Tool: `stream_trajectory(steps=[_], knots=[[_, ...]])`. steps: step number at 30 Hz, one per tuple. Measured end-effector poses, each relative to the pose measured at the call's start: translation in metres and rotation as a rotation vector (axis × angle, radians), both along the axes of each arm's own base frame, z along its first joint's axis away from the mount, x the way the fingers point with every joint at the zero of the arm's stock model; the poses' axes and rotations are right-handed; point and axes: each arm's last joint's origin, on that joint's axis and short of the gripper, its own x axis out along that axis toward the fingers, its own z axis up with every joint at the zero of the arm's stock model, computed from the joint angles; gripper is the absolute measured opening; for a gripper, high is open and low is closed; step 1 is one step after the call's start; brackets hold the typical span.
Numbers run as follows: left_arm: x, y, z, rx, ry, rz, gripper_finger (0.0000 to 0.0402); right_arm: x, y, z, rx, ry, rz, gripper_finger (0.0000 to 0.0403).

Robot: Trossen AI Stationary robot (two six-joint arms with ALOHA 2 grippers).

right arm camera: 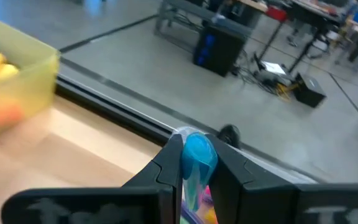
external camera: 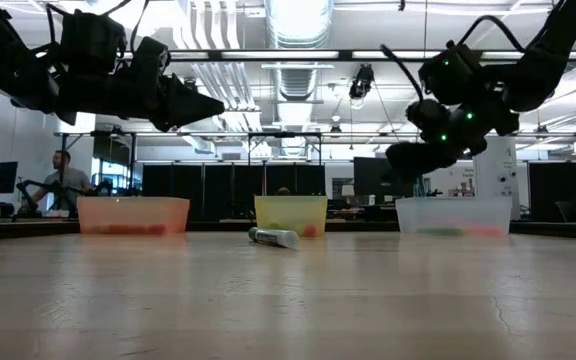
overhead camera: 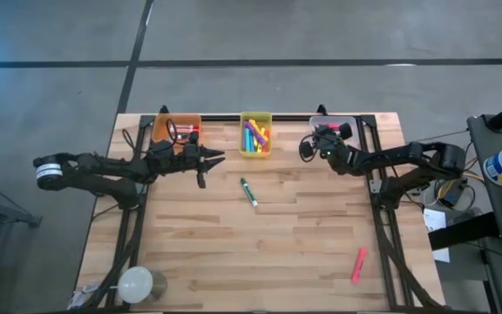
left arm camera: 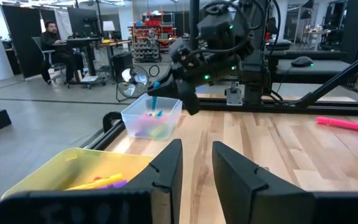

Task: Pick & Place Markers
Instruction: Put the blue pen into the transparent bin, then put the pink highlighter pen into the yellow bin

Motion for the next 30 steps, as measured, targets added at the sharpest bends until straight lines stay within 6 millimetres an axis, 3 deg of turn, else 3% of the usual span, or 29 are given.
stream_trajectory(steps=[7,20,30], knots=[[0.0,0.0,-0.0001,-0.002,0.001,0.0,0.0083,-0.0044,-0.0065,-0.0085,0.024,-0.022,-0.064,0.0056],[0.0,0.0,-0.0002,-0.003,0.001,0.0,0.0083,-0.0046,-0.0065,-0.0086,0.025,-0.037,-0.074,0.0126],[0.0,0.0002,-0.0002,-0.006,0.001,0.009,0.0083,-0.0046,-0.0063,-0.0082,0.026,-0.039,-0.07,0.0083]])
